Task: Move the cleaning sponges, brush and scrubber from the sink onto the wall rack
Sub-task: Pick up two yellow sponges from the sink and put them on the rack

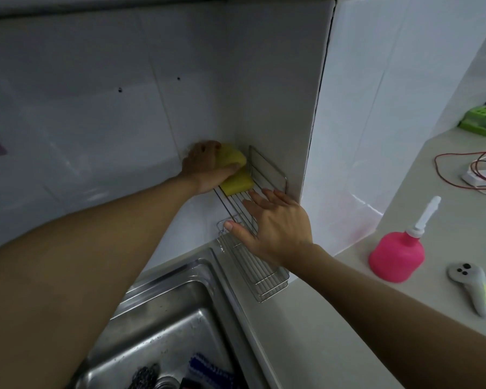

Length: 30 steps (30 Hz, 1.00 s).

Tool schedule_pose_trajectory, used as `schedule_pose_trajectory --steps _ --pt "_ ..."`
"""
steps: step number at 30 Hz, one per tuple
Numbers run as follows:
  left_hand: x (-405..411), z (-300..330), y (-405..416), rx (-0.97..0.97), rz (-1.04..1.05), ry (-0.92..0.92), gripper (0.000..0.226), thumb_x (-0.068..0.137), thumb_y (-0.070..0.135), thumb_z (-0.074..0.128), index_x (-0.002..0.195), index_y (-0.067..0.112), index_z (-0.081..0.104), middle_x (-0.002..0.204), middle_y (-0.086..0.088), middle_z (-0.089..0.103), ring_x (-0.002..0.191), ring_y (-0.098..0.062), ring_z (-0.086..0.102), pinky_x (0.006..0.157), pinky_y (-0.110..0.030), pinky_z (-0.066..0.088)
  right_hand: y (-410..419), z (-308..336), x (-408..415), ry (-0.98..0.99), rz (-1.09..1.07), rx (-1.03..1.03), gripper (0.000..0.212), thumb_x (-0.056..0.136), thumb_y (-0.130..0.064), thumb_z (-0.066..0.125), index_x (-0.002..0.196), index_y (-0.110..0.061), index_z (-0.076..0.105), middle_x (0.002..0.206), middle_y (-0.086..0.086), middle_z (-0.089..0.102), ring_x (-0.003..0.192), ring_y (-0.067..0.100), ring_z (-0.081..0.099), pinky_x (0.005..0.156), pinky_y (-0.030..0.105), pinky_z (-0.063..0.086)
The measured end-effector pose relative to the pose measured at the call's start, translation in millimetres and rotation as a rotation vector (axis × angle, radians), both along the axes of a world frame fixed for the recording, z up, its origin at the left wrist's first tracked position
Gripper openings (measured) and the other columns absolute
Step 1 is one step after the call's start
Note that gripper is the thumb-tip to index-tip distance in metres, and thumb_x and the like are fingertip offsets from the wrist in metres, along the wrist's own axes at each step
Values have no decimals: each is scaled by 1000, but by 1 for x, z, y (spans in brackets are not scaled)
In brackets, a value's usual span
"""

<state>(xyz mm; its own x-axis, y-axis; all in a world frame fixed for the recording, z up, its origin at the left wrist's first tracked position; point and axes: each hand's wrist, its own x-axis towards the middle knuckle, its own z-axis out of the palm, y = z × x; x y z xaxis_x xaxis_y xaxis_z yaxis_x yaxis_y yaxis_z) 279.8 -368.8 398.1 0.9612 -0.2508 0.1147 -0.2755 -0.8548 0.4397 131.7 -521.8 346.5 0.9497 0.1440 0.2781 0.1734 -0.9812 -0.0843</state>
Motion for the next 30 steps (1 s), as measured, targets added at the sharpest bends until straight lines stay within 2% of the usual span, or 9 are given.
schedule_pose_trajectory --steps 4,12,17,21,25,30 --pt "-2 -7 -9 253 -55 40 91 83 71 53 154 27 18 158 -9 23 145 -31 20 114 -46 19 0 -1 1 1 -12 -9 92 92 -85 14 140 -24 64 152 2 56 145 25 47 121 44 35" --pt "-4 -1 -11 403 -58 79 102 80 77 51 157 29 5 163 -6 13 149 -29 12 115 -50 14 0 1 0 -28 -2 -4 94 92 -84 12 138 -23 66 149 3 58 143 27 49 120 44 36" --pt "-11 -2 -7 337 -44 84 101 83 75 48 157 28 -3 166 -3 3 151 -27 7 118 -49 13 1 2 -1 -35 11 2 101 89 -86 3 141 -22 62 151 3 57 143 28 49 119 45 37" --pt "-26 0 1 287 -42 51 92 89 73 38 157 28 -4 166 -1 0 152 -26 6 119 -48 12 0 3 -5 -50 35 5 99 91 -84 7 151 -18 48 158 8 49 147 29 43 121 46 34" --pt "-57 -1 23 173 -29 13 81 94 67 31 158 28 1 166 -3 7 150 -26 14 120 -41 16 -1 6 -8 -61 108 12 88 94 -80 18 157 -21 37 167 9 32 156 29 26 124 49 22" --pt "-108 -20 61 82 26 -51 70 100 57 30 158 23 10 162 -8 21 145 -27 28 113 -35 25 10 -11 -34 -130 181 -89 84 100 -70 22 161 -13 31 170 14 22 159 30 12 128 45 5"
